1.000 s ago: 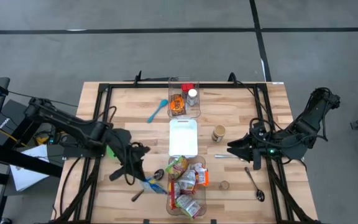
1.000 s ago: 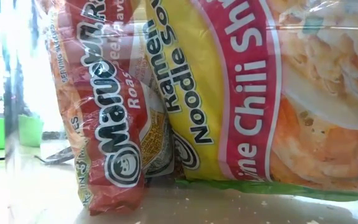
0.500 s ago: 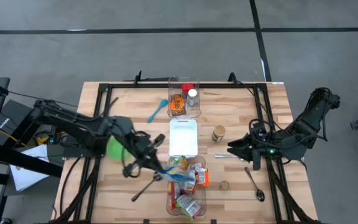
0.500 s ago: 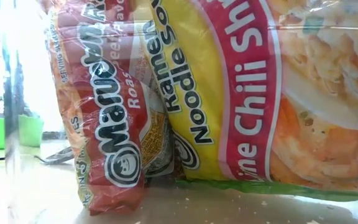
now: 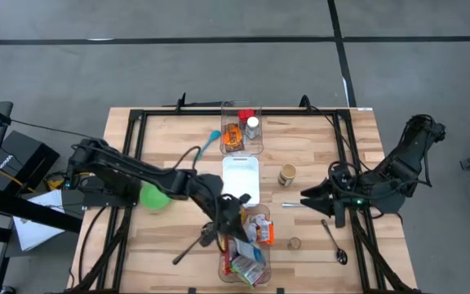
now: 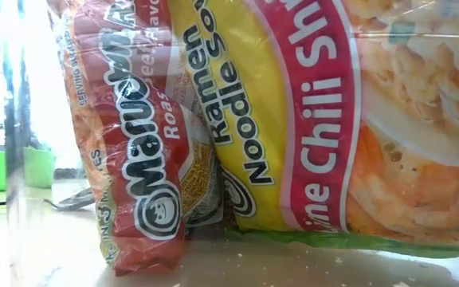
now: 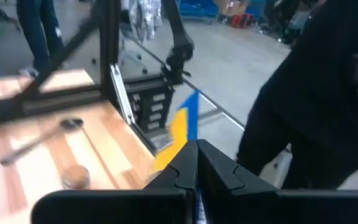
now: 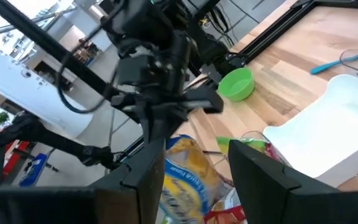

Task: Pick & Place Food Item
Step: Put the blue noodle pack into the bottom transparent bin

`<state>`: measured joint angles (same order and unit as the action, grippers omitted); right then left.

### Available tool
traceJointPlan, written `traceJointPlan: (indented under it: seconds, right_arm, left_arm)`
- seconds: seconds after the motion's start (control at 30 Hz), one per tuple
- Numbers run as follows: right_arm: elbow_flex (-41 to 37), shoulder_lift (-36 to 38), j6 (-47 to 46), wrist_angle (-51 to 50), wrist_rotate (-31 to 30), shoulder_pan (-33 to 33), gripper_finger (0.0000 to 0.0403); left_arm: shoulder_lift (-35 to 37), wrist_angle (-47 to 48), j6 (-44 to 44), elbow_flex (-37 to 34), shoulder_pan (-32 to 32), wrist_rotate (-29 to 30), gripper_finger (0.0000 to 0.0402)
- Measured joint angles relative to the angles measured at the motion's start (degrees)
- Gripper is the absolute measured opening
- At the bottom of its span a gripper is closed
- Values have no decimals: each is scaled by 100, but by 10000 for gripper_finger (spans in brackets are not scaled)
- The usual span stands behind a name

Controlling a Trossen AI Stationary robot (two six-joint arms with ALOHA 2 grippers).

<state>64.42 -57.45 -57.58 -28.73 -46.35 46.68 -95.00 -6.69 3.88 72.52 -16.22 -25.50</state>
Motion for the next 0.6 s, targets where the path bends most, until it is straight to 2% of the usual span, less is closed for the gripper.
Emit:
traceJointPlan:
  seconds: [0.33, 0.6]
  right_arm:
    - [0, 0, 13, -52, -2, 194, 171]
    - [0, 0, 13, -92, 0, 212, 171]
  left_arm:
    - [-666, -78, 496, -7, -204, -194, 0]
    - [-471, -486, 1029, -1, -361, -352, 0]
